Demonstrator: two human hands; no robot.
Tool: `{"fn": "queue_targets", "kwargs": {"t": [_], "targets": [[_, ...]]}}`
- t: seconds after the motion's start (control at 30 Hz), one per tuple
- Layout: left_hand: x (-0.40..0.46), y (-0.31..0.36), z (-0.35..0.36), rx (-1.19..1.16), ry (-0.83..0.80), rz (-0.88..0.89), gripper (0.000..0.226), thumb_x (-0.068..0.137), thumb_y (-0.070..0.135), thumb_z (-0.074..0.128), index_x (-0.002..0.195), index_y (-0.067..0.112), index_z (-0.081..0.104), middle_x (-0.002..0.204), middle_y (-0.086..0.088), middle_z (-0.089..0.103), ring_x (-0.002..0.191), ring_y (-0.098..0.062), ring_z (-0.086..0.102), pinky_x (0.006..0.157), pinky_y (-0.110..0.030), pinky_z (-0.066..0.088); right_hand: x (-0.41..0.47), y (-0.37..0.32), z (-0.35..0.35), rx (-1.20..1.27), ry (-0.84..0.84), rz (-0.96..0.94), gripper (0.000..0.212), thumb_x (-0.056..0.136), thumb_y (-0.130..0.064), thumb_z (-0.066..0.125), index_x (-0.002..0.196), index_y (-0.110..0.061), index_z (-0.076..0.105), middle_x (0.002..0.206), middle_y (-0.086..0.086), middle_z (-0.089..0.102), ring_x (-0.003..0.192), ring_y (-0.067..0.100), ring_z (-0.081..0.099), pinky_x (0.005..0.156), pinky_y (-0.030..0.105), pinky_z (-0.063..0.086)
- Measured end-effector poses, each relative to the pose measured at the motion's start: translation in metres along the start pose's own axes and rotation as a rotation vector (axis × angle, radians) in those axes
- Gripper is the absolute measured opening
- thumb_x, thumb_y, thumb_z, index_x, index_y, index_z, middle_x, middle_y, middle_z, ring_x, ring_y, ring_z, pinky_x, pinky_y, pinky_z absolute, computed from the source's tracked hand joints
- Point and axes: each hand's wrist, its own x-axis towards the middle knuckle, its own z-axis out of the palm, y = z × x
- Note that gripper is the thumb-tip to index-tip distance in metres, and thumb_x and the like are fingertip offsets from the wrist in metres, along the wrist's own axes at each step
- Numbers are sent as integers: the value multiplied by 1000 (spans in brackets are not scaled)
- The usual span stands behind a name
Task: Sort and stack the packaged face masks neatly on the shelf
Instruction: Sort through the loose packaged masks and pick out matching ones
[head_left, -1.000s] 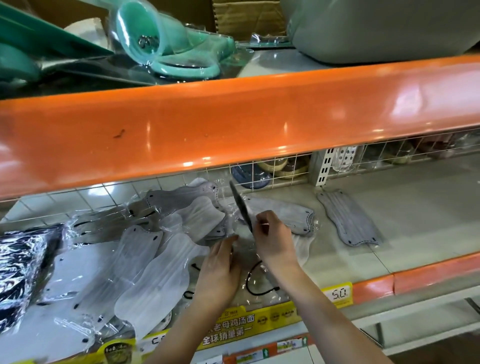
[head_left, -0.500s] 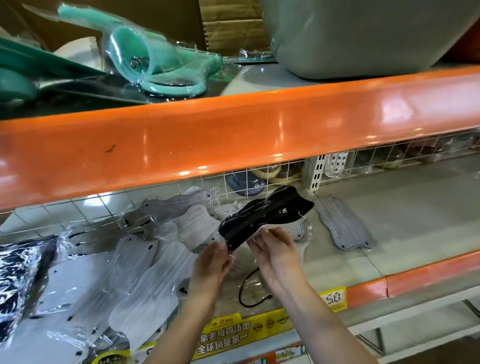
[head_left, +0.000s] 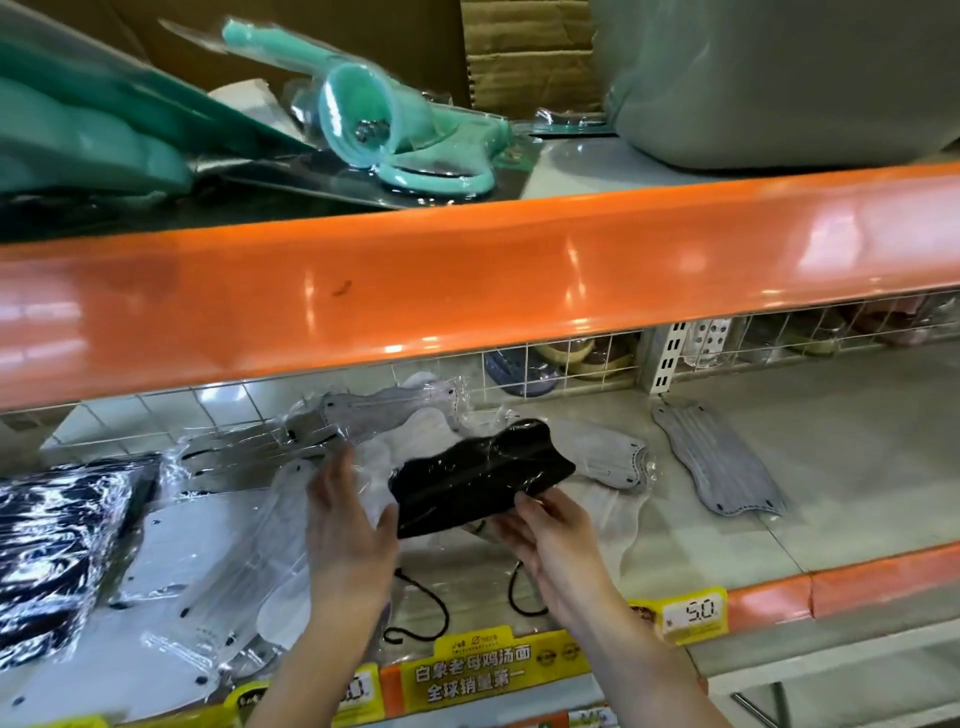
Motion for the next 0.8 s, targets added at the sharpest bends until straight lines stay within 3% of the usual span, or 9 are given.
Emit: {"fn": "queue_targets", "kwargs": {"t": [0.07,0.17,0.23,0.33,0.4,0.53,0.63,0.73,0.8], "targets": [[-10,-7,-1,239,1,151,65,88,40,58,145,17,34,147,-12,36,133,-31,39,105,-49,36,-2,10,9,10,23,11,14,96,2,49,105,5,59,94,22,69,76,27,69,70,33,59],[-23,-17,-3,463,-74,440,65,87,61,36,131,13,49,129,-12,58,116,-32,58,92,-46,46,-4,27,27,25,9,8,15,95,3,50,104,3,62,99,23,69,80,27,68,68,33,58],[-25,-28,-7,521,-115,519,61,82,54,40,125,15,57,121,-7,64,108,-27,63,87,-41,51,-8,36,40,-19,-48,7,16,95,1,50,103,0,64,97,21,71,82,28,69,71,35,56],[-22,-42,-22,444,-37,496,44,77,23,50,117,13,65,112,-4,68,96,-24,67,78,-37,53,-13,47,62,-248,-97,-90,14,95,-2,52,103,-6,63,93,13,72,87,27,70,75,38,56],[-16,-50,-39,419,76,484,43,72,10,47,108,8,69,101,-8,71,85,-26,70,70,-37,54,-8,57,75,-498,-3,-294,22,91,-2,58,111,-11,56,98,5,67,92,22,67,82,39,56],[6,-71,-82,462,203,517,47,73,8,35,102,7,73,96,-8,72,79,-27,70,65,-36,55,-5,73,100,-1000,179,-862,58,76,2,71,128,-8,49,120,4,51,110,25,52,97,40,45],[20,-95,-104,465,219,563,46,76,7,35,101,7,73,98,-8,72,83,-27,70,70,-37,55,-2,85,118,-1432,-20,-1157,50,68,-13,73,115,-16,56,114,5,58,109,22,45,89,40,49],[27,-116,-123,472,232,626,46,74,5,36,99,8,74,100,-6,72,85,-25,68,77,-32,51,-1,112,136,-1592,-262,-1132,46,65,-19,72,109,-18,59,112,1,60,104,22,55,84,36,52],[28,-125,-128,464,236,656,46,71,5,36,97,8,74,101,-5,72,88,-25,67,82,-31,43,-2,126,144,-1613,-298,-1048,38,65,-18,64,103,-17,63,106,1,62,96,23,63,78,34,54]]}}
